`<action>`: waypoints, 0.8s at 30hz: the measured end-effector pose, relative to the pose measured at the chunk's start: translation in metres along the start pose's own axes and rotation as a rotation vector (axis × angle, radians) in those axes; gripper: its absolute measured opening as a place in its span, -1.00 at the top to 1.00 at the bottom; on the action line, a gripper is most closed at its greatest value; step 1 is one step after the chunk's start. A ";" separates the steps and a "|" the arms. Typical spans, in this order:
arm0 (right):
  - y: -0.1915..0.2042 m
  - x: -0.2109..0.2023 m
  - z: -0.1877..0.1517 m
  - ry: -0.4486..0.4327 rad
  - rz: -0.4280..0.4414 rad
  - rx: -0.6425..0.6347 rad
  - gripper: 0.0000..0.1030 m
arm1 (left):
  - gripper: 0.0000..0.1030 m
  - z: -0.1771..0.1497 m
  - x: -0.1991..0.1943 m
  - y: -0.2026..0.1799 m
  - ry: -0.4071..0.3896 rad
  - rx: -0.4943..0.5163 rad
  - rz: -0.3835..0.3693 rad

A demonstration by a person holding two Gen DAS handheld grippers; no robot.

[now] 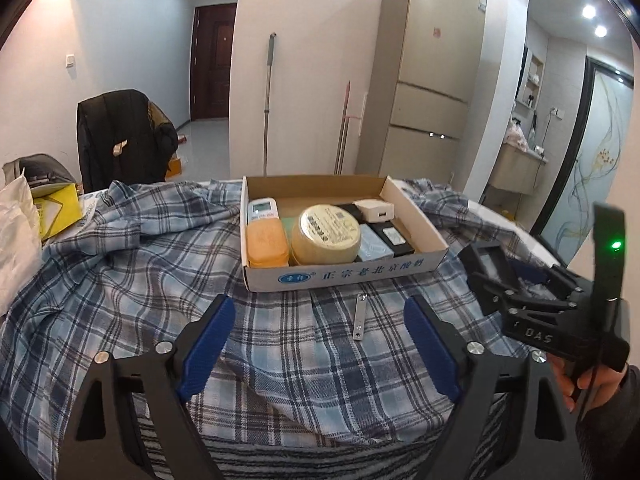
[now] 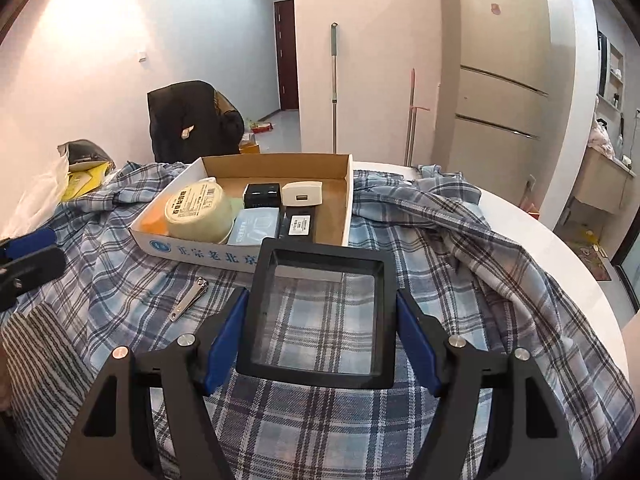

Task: Organize rigid objects
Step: 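Grasp the silver nail clipper with the left gripper while the right gripper holds the frame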

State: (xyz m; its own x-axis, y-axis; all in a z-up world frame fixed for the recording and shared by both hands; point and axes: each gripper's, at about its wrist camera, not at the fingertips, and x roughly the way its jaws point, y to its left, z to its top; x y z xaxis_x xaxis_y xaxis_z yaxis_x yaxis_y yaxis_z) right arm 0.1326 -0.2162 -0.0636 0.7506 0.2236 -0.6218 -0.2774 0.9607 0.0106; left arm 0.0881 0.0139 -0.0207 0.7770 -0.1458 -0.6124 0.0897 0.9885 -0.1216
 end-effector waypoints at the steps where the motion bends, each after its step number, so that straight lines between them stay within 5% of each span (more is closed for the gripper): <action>1: 0.000 0.000 0.000 -0.001 -0.001 0.000 -0.37 | -0.67 0.000 0.004 -0.001 0.008 0.003 0.005; 9: -0.005 0.002 0.000 0.012 -0.003 0.023 -0.37 | 0.08 0.014 0.032 -0.015 0.127 0.025 -0.062; 19: -0.007 0.003 0.000 0.017 -0.005 0.030 -0.37 | 0.29 0.014 0.099 -0.048 0.395 0.101 -0.161; 24: -0.005 0.004 -0.001 0.025 -0.002 0.021 -0.37 | 0.29 0.023 0.116 -0.049 0.387 0.104 -0.114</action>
State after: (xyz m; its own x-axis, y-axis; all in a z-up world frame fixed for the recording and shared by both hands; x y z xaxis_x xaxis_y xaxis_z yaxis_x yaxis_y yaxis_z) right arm 0.1369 -0.2205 -0.0666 0.7360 0.2181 -0.6408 -0.2636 0.9643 0.0255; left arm 0.1887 -0.0509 -0.0677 0.4686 -0.2388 -0.8505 0.2391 0.9611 -0.1381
